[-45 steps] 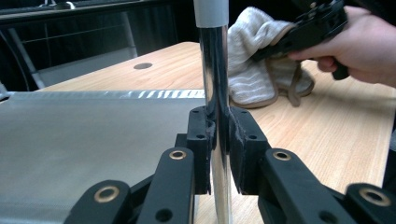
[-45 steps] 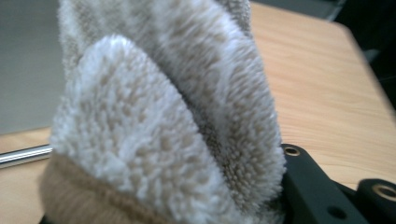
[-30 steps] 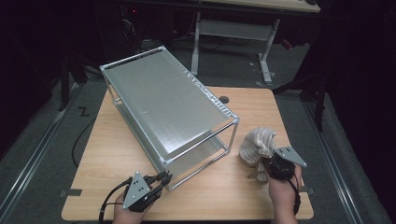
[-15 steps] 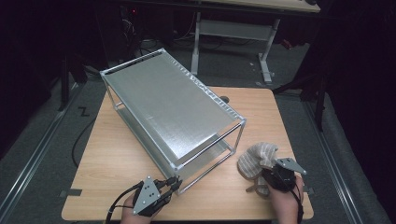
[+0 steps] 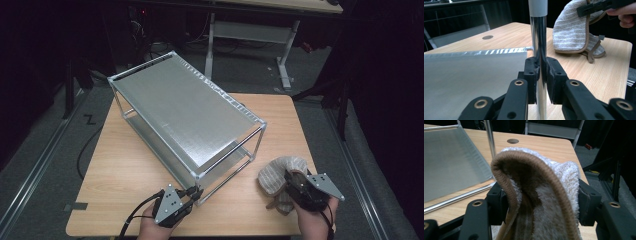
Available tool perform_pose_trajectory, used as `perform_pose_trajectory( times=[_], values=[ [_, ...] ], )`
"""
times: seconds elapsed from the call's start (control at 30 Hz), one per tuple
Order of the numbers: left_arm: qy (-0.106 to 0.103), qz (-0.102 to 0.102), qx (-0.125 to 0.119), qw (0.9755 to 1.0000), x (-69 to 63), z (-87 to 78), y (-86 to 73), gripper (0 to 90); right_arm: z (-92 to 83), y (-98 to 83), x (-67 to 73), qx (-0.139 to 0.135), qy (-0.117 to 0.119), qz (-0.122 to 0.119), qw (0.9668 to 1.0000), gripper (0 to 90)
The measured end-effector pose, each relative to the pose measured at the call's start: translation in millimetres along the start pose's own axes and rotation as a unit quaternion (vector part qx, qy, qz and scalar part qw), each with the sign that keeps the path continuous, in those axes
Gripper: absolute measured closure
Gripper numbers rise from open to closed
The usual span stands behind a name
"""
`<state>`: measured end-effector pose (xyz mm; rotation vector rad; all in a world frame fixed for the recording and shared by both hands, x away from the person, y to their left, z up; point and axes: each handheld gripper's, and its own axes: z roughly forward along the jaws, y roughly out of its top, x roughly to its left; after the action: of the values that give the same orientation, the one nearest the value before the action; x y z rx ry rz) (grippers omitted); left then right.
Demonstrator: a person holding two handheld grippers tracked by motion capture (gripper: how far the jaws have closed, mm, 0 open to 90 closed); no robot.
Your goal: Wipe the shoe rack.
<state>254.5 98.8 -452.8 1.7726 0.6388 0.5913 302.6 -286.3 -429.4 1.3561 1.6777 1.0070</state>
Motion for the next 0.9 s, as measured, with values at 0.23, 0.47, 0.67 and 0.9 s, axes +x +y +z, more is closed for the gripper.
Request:
perform_pose_trajectory(
  times=[0.23,0.47,0.67,0.9],
  values=[
    [-0.003,0.010,0.007,0.9999,-7.6,15.0,7.0,78.5,10.2,-7.9,-1.1,0.022,0.015,0.003,0.9997,39.0],
    [0.004,0.002,0.007,1.0000,-10.4,37.1,12.4,78.5,12.0,-9.9,-3.6,0.032,0.010,0.006,0.9994,31.1],
    [0.010,-0.009,0.005,0.9999,-9.9,54.4,15.5,78.8,-2.0,1.3,-0.9,0.002,0.013,0.007,0.9999,27.6],
    [0.006,-0.015,0.008,0.9998,-11.8,57.7,18.1,72.8,17.4,-13.4,2.7,0.046,0.030,0.005,0.9985,30.5]
  ],
)
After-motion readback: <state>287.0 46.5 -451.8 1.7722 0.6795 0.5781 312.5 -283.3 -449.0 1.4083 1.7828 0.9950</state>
